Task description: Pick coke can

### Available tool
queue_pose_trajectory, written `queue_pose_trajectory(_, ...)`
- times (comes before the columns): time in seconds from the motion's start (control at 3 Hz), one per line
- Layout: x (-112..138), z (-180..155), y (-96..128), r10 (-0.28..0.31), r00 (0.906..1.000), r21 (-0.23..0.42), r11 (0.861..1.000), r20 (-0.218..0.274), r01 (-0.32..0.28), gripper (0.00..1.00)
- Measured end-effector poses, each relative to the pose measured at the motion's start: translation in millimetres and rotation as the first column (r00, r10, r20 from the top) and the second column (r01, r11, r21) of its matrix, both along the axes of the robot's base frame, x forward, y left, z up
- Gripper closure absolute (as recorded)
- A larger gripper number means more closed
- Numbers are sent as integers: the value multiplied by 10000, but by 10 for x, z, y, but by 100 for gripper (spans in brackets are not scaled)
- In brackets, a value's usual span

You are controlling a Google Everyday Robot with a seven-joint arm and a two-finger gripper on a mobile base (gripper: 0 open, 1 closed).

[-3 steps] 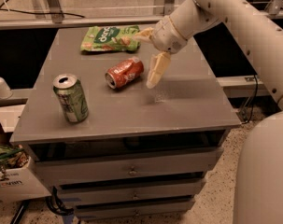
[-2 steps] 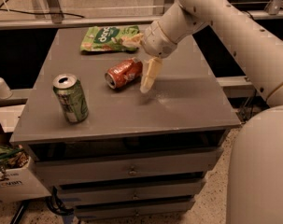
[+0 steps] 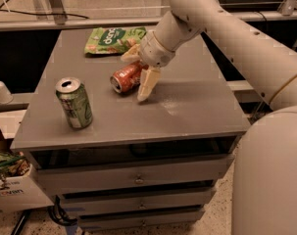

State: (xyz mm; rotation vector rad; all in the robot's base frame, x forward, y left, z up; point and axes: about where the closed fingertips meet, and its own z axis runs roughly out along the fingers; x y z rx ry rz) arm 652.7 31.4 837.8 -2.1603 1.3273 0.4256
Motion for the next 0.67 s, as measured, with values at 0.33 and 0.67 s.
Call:
queue_pose_trajectory(0.33,6,-16,25,14,9999,-118,9999,109,-12,41)
queue_pose_trajectory(0.67,46,37,18,-86,9998,-78,9999,172,87,65)
